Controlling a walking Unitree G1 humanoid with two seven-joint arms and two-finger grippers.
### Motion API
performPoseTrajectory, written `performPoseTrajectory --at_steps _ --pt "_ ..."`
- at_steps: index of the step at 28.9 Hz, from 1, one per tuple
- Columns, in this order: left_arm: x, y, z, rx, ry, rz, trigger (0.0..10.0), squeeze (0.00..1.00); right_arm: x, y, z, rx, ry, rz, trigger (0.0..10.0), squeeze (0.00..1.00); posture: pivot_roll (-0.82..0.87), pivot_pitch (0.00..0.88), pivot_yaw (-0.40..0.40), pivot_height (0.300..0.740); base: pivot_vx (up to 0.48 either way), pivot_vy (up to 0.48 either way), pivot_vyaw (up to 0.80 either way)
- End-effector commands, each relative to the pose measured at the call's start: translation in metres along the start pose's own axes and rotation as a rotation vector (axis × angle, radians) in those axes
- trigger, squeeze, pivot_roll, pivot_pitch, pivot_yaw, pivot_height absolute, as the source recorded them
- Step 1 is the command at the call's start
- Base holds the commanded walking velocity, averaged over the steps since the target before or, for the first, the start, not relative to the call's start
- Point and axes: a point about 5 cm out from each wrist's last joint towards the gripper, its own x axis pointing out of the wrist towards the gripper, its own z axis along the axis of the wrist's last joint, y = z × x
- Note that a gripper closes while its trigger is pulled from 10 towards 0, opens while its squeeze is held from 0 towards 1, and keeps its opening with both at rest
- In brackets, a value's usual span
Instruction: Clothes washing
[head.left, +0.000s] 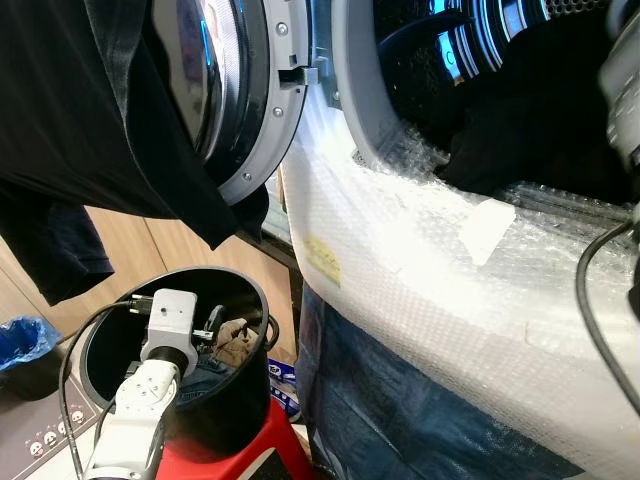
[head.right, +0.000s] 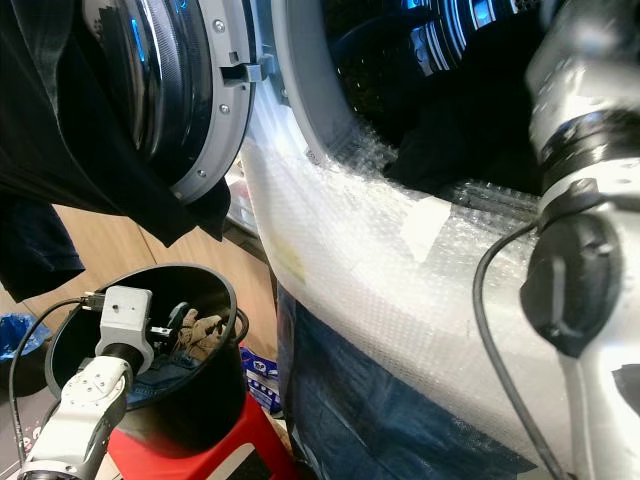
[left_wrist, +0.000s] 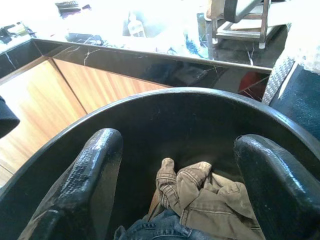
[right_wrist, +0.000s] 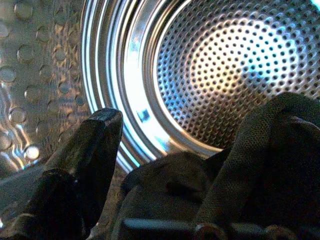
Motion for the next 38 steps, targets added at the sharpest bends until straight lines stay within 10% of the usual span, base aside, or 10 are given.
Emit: performPoseTrajectory --at_steps 1,3,4,22,23,33,38 --pt "-0.001 0.0 0.0 0.021 0.013 -0.013 10.0 0.0 0.0 0.0 0.009 -0.019 -0.043 0.001 10.0 0.0 0.18 0.0 0.064 0.74 0.0 0.0 0.0" --pt "0.0 0.0 0.0 0.021 0.014 -0.017 10.0 0.0 0.0 -0.002 0.007 -0.053 -0.05 -0.002 10.0 0.13 0.17 0.0 0.061 0.74 0.0 0.0 0.0" --pt "0.001 -0.001 0.001 0.021 0.013 -0.019 10.0 0.0 0.0 -0.005 0.005 -0.079 -0.05 -0.003 10.0 1.0 0.17 0.0 0.058 0.74 0.0 0.0 0.0" --pt "-0.005 0.003 -0.004 0.007 0.033 -0.002 10.0 0.0 -0.036 -0.034 0.022 -0.014 -0.305 -0.081 10.0 1.0 0.17 0.019 0.052 0.74 0.0 0.0 0.0" --pt "-0.004 0.003 -0.004 0.003 0.035 -0.002 10.0 0.0 -0.05 -0.023 0.022 0.03 -0.341 -0.042 10.0 0.0 0.17 0.02 0.049 0.74 0.0 0.0 0.0" --pt "-0.003 0.003 -0.001 -0.012 0.033 -0.004 10.0 0.0 -0.113 0.008 0.004 0.051 -0.356 0.245 10.0 0.0 0.17 0.033 0.046 0.74 0.0 0.0 0.0" --pt "-0.002 0.003 -0.001 -0.014 0.032 0.001 10.0 0.0 -0.137 0.019 0.01 0.211 -0.378 0.45 10.0 0.0 0.17 0.026 0.044 0.74 0.0 0.0 0.0"
